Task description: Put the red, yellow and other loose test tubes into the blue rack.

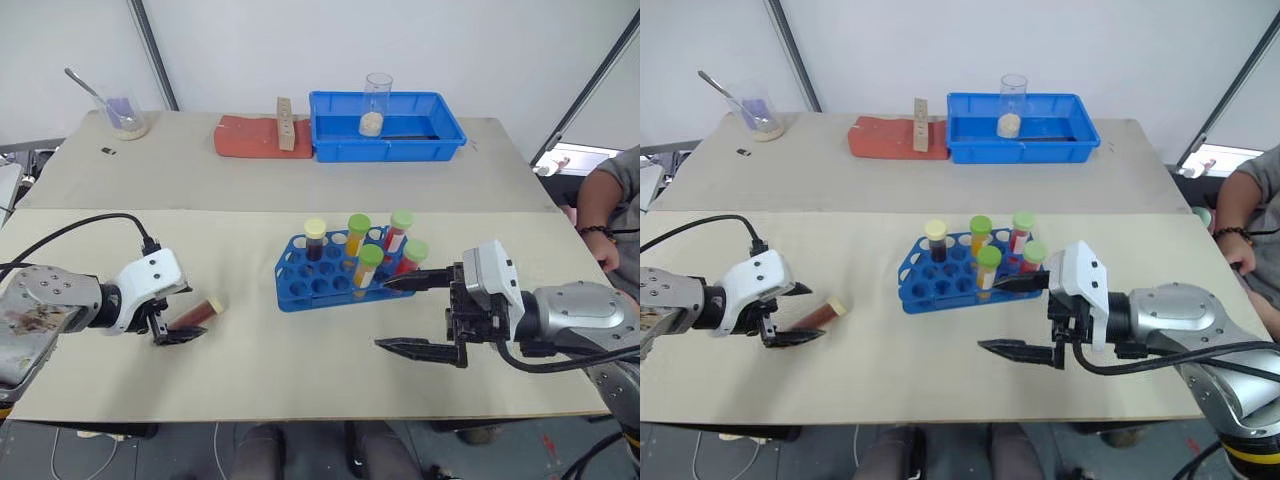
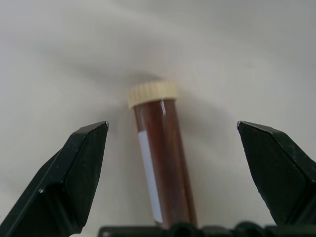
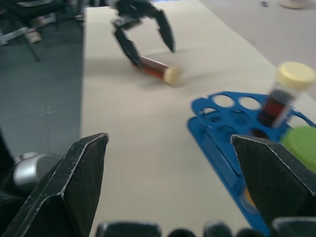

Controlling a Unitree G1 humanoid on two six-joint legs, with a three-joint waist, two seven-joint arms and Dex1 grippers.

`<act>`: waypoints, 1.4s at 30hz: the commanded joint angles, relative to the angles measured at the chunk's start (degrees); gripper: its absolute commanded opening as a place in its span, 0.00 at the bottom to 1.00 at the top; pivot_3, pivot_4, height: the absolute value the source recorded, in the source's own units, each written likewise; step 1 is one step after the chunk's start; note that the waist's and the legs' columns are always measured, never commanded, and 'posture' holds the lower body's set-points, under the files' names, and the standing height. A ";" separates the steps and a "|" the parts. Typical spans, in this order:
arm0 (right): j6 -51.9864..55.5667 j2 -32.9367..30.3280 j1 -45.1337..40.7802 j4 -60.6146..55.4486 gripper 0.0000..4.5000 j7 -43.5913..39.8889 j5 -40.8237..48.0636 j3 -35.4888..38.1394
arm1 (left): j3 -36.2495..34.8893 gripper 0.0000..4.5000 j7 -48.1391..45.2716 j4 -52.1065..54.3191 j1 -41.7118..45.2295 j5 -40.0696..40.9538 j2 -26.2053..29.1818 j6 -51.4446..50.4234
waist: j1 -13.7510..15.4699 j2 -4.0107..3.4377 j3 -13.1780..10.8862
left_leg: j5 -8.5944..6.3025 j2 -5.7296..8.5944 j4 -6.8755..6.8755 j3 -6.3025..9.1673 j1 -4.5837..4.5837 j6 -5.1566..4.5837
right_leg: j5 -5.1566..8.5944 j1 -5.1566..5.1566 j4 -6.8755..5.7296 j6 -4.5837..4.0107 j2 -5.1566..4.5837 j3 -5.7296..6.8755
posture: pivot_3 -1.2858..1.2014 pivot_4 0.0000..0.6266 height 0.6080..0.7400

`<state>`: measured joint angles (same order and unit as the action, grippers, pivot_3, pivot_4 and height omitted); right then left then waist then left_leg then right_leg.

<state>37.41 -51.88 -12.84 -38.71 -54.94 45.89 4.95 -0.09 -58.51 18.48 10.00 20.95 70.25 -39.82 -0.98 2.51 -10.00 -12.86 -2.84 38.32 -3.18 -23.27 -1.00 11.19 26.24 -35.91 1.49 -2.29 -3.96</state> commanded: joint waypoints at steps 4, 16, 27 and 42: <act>3.16 0.86 -1.67 -2.96 0.98 1.86 6.14 0.77 | 6.47 1.00 1.45 -3.39 7.20 -5.93 -2.03 -3.26 | 0.19 0.02 -0.01 | 0.00 0.02 0.01 0.00 -0.01 0.00 | -0.02 -0.01 -0.02 0.03 0.00 0.00 | 0.52 0.24 1.00; 5.63 -1.44 -1.17 -4.50 0.99 1.63 9.15 1.21 | 15.22 0.48 -3.60 -9.75 15.43 -11.20 -5.11 -3.33 | 0.15 0.06 -0.02 | 0.01 0.02 0.17 0.01 0.00 0.00 | -0.06 -0.05 -0.12 0.08 0.00 -0.01 | 0.52 0.24 1.00; 5.99 -5.64 4.23 -4.65 0.99 1.15 10.80 7.12 | 10.92 0.20 -13.11 -12.05 20.05 -8.72 -3.46 0.91 | 0.23 0.08 -0.02 | 0.01 0.01 0.40 0.04 -0.05 -0.01 | -0.08 -0.06 -0.20 0.10 0.00 0.00 | 0.52 0.24 1.00; 8.32 -5.35 11.38 -8.39 0.99 15.89 6.47 13.37 | 0.42 0.20 7.90 -1.94 22.27 7.39 -40.24 2.21 | 0.34 0.14 -0.01 | 0.01 0.14 0.66 0.15 -0.04 -0.01 | -0.48 -0.33 -0.16 0.75 -0.03 -0.11 | 0.52 0.24 1.00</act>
<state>44.36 -57.39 -0.34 -45.09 -43.05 52.76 18.38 -0.30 -54.95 15.36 33.44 30.61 32.22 -42.96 -0.64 2.64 -10.01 -12.84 -2.70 38.98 -3.03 -23.30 -1.01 10.71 25.87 -36.06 2.24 -2.32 -4.07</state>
